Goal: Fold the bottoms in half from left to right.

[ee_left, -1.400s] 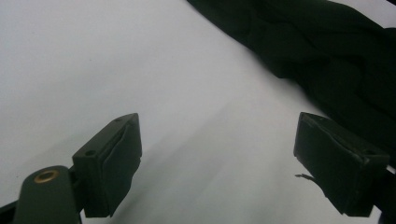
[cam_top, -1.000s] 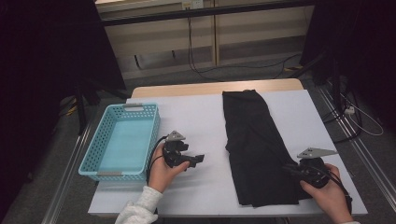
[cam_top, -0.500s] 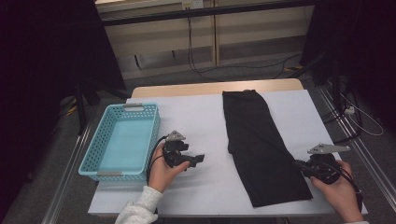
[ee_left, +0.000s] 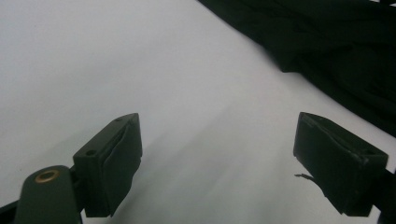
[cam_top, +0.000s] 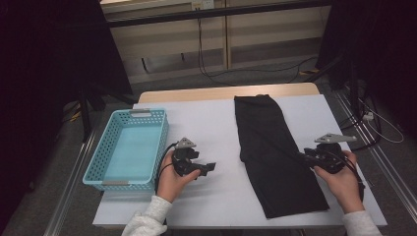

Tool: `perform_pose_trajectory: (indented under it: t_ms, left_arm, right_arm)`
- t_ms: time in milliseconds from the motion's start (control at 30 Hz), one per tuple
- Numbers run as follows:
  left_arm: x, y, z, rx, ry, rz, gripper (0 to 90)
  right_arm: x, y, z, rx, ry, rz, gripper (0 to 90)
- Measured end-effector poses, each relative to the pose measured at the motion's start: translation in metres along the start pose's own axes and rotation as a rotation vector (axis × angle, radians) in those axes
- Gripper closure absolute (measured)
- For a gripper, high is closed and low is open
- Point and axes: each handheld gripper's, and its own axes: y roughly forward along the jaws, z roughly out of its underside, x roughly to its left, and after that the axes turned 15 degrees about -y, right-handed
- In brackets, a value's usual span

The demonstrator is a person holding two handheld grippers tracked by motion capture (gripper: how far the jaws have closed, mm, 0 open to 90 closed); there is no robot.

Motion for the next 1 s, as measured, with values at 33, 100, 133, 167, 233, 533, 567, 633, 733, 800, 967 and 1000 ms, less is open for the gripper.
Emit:
perform_pose_trajectory:
  t_ms: [33, 100, 133, 167, 233, 533, 567, 633, 733, 800, 967, 1000]
  left_arm:
    - [0.000, 0.000, 0.000, -0.001, 0.000, -0.003, 15.4]
    - [0.000, 0.000, 0.001, 0.003, -0.003, -0.004, 15.4]
    - [0.000, -0.001, 0.001, 0.006, 0.001, -0.007, 15.4]
    - [0.001, -0.001, 0.001, 0.008, 0.008, -0.006, 15.4]
    - [0.001, -0.001, 0.001, 0.004, 0.001, -0.007, 15.4]
    - [0.000, -0.005, 0.002, -0.008, -0.005, -0.007, 15.6]
    - [0.000, -0.005, 0.002, -0.008, -0.004, -0.007, 15.6]
    - [0.001, -0.004, 0.002, -0.008, -0.004, -0.007, 15.6]
    - [0.001, -0.003, 0.001, -0.005, 0.001, -0.006, 15.7]
    - [0.000, -0.003, 0.001, -0.003, 0.001, -0.005, 15.7]
    - [0.001, -0.002, 0.000, 0.000, 0.006, -0.011, 15.7]
    - [0.000, -0.001, 0.001, -0.003, 0.006, -0.013, 15.7]
  right_arm:
    - [-0.001, 0.006, -0.002, 0.008, 0.002, -0.004, 68.4]
    - [-0.001, 0.016, -0.004, 0.040, 0.004, 0.003, 68.3]
    - [-0.001, 0.021, -0.005, 0.053, 0.000, 0.000, 68.4]
    - [0.000, 0.025, -0.005, 0.066, -0.008, -0.003, 68.8]
    - [0.002, 0.031, -0.005, 0.082, -0.017, 0.007, 72.0]
    - [-0.006, 0.030, -0.007, 0.060, 0.018, 0.010, 89.7]
    - [-0.009, 0.027, -0.006, 0.046, 0.029, 0.029, 89.9]
    - [-0.014, 0.026, -0.004, 0.040, 0.055, 0.015, 89.5]
    - [-0.014, 0.029, -0.002, 0.069, 0.058, 0.044, 78.8]
    - [-0.015, 0.027, -0.001, 0.056, 0.074, 0.088, 71.8]
    - [-0.015, 0.033, 0.002, 0.047, 0.118, 0.031, 56.2]
    - [-0.013, 0.034, 0.002, 0.048, 0.116, 0.039, 57.3]
